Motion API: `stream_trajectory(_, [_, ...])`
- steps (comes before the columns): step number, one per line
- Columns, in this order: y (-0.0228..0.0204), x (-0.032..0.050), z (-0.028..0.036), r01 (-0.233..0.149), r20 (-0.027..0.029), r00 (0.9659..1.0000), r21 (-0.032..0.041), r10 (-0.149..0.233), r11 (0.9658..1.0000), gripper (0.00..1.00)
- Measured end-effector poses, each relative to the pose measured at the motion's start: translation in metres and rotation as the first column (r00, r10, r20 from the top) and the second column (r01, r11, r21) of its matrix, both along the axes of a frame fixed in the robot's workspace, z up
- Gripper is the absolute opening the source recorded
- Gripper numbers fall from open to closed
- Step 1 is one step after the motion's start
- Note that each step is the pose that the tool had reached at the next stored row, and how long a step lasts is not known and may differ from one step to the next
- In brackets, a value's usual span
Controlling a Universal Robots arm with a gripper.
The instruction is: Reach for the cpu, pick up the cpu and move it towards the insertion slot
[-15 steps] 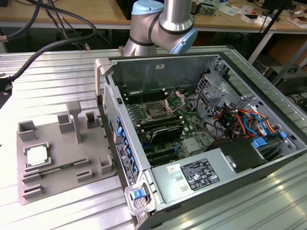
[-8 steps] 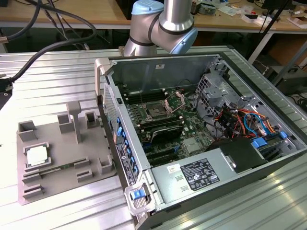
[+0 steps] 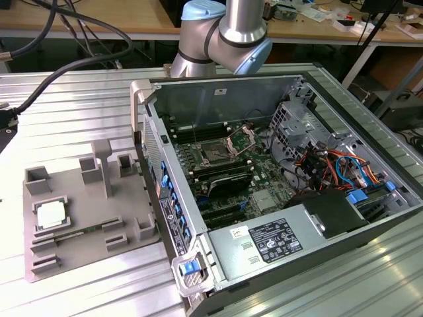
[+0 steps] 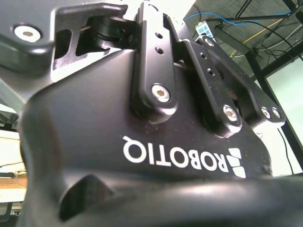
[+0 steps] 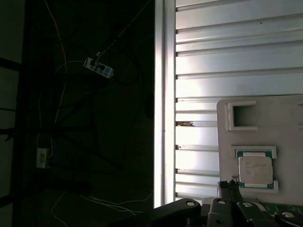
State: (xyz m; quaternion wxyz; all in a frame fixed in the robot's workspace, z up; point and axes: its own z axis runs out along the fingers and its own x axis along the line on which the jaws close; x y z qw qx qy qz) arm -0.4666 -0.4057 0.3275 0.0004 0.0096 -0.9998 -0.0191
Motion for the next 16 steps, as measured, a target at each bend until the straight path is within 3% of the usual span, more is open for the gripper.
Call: stream_trajectory(16, [0.0, 0.0, -0.0045, 0.0, 0.0, 1.0, 0.0, 0.0, 1.0, 0.11])
